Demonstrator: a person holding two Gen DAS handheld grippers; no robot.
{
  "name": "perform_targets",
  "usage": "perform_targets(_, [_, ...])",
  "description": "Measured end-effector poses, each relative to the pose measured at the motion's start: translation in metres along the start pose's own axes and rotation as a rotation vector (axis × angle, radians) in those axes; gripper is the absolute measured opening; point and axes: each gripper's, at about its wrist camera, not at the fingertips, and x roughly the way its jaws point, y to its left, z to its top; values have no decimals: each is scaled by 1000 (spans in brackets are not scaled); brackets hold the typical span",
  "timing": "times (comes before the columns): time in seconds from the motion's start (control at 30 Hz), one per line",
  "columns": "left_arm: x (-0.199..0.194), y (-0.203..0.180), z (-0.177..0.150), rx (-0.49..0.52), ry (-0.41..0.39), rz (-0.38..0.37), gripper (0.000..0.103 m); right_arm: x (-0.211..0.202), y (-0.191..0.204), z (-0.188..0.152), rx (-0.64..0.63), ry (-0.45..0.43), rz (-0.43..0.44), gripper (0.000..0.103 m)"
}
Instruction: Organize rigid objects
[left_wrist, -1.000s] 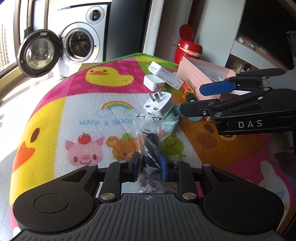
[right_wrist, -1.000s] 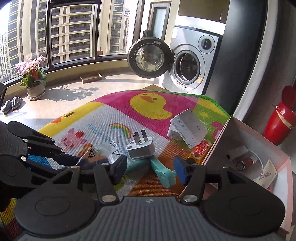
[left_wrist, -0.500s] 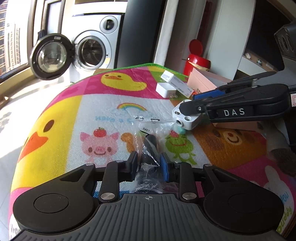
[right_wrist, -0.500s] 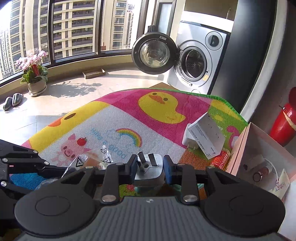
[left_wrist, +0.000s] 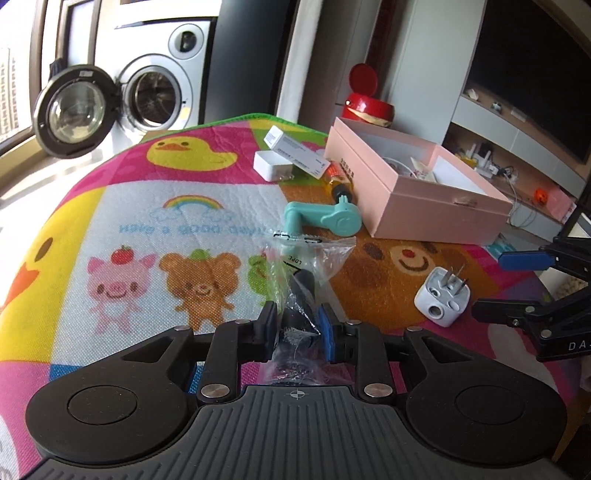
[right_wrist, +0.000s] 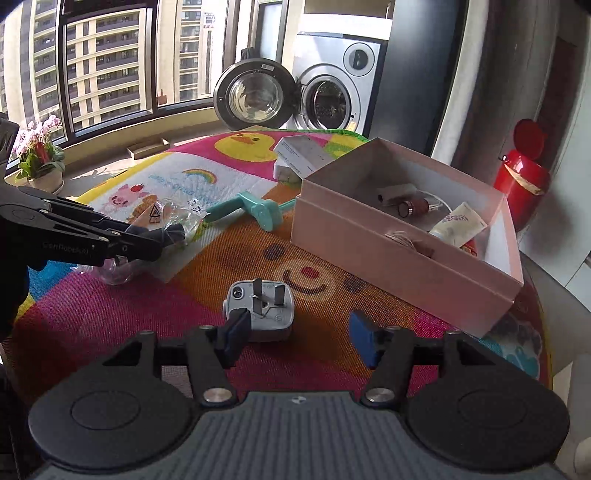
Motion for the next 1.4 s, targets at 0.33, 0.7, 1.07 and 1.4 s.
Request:
perform_targets(0.33, [6, -18, -8, 73, 0, -65, 31, 14, -3, -24, 186, 49, 50, 103])
perform_targets(0.7, [5, -21, -8, 81, -4, -43, 31, 18, 15, -24, 151, 42, -36, 103])
perform_targets(1.07, [2, -14, -9, 68, -8, -67, 28, 34, 24, 8, 69, 23, 81, 47])
perform_targets(1.4, [-15, -35, -12, 189, 12, -168, 24, -18, 12, 10, 4, -31, 40, 46])
